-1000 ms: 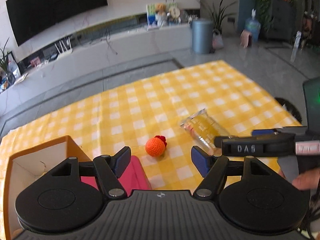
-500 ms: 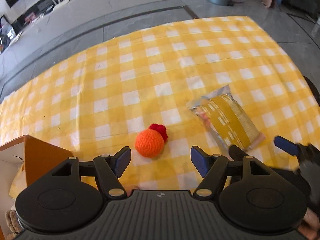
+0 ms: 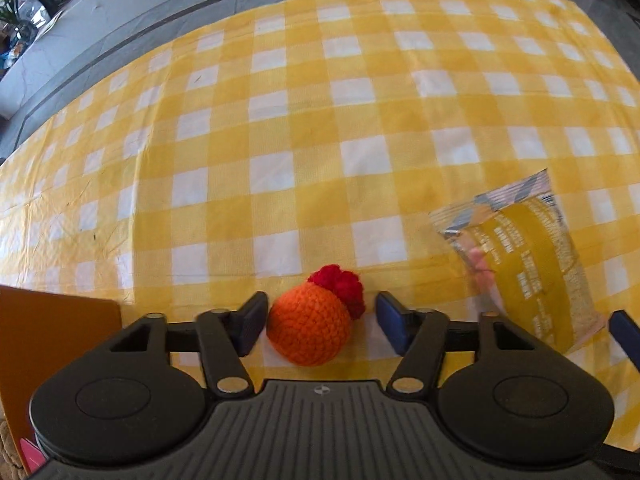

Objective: Organize soft objects

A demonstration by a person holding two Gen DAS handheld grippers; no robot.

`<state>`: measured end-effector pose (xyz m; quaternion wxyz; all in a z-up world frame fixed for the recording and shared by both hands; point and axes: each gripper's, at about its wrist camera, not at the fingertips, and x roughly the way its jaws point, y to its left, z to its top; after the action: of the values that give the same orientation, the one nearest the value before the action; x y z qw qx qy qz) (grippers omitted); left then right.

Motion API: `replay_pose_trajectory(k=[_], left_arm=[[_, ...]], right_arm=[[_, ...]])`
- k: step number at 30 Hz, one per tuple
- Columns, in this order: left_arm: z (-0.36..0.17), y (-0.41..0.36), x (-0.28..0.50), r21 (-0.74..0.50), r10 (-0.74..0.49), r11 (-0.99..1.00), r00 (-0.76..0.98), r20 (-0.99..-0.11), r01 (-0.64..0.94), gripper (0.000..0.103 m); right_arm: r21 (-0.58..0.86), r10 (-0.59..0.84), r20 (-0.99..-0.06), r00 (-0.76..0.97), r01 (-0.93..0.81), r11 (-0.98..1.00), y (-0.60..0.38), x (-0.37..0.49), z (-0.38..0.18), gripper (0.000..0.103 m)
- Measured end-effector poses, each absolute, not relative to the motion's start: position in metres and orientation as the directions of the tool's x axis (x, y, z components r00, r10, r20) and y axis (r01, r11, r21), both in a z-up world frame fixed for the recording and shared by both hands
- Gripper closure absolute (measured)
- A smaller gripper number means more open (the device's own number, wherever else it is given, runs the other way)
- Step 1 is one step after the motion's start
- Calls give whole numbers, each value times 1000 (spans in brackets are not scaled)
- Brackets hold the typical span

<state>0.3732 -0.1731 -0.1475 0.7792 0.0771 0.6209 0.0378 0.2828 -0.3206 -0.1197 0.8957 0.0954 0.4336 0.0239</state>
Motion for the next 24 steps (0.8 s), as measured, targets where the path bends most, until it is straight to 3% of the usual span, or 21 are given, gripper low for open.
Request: replay_pose_trajectory(k=[10, 13, 22, 24], left_arm=[[-116, -172, 350, 97, 62, 991, 336, -940, 90, 49], [-89, -170, 332, 90, 32, 989, 418, -908, 120, 49], [-35, -145, 264, -106, -189, 979, 578, -794, 174, 49], [-31, -143, 252, -118, -207, 976, 598, -774, 185, 49]], right_arm=[[197, 114, -768, 631, 63, 978, -325, 282, -120, 11], [191, 106, -771, 628, 70, 979, -323, 284, -122, 11], [124, 72, -711, 700, 24, 992, -303, 289, -124, 11], [109, 70, -717, 693, 13, 994, -299, 293, -128, 16]])
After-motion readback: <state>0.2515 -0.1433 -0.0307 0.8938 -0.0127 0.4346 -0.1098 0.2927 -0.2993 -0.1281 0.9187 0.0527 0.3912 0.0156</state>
